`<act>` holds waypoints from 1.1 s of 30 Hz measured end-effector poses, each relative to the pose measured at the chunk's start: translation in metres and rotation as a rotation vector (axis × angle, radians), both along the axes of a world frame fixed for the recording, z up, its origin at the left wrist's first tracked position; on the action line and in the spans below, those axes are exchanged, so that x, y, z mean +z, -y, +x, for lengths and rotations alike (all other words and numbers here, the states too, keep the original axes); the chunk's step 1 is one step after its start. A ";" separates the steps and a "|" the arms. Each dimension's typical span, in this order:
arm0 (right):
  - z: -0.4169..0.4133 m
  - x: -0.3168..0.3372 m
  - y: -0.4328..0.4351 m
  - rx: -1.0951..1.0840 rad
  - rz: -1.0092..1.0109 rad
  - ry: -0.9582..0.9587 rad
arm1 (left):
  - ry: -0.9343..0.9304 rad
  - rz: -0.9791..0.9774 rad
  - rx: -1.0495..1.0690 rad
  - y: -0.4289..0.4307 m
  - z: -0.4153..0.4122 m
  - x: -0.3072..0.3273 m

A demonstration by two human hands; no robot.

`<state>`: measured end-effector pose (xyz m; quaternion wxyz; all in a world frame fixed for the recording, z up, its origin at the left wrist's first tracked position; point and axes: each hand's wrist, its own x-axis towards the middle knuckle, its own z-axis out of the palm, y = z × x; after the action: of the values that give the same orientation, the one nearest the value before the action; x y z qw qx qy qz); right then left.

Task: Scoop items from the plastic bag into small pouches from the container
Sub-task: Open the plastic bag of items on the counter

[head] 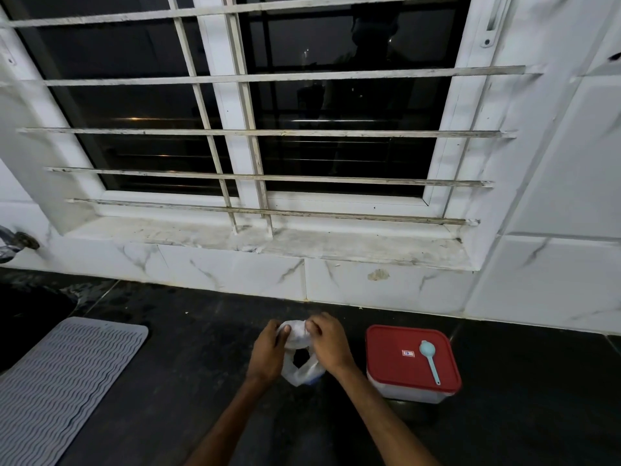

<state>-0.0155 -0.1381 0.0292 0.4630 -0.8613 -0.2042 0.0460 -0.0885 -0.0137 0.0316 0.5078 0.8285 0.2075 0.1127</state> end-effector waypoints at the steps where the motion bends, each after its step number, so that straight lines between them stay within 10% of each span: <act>1: 0.002 0.001 -0.004 -0.035 0.085 -0.163 | 0.021 -0.021 0.033 0.003 0.000 0.002; 7: 0.002 -0.001 -0.015 -0.209 0.390 -0.356 | -0.193 -0.138 0.198 0.005 -0.004 -0.008; 18: -0.013 -0.024 0.001 -0.035 -0.080 -0.055 | -0.031 -0.760 0.257 0.009 -0.010 -0.006; 25: -0.005 0.010 -0.015 -0.137 0.138 -0.831 | -0.053 -0.655 0.155 0.025 -0.021 0.002; 33: -0.012 0.010 -0.018 -0.024 0.128 -0.632 | -0.068 -0.133 0.068 0.000 -0.019 -0.019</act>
<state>-0.0270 -0.1199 0.0395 0.5573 -0.7758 -0.0429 0.2928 -0.1077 -0.0137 0.0121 0.5503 0.7887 0.2596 0.0875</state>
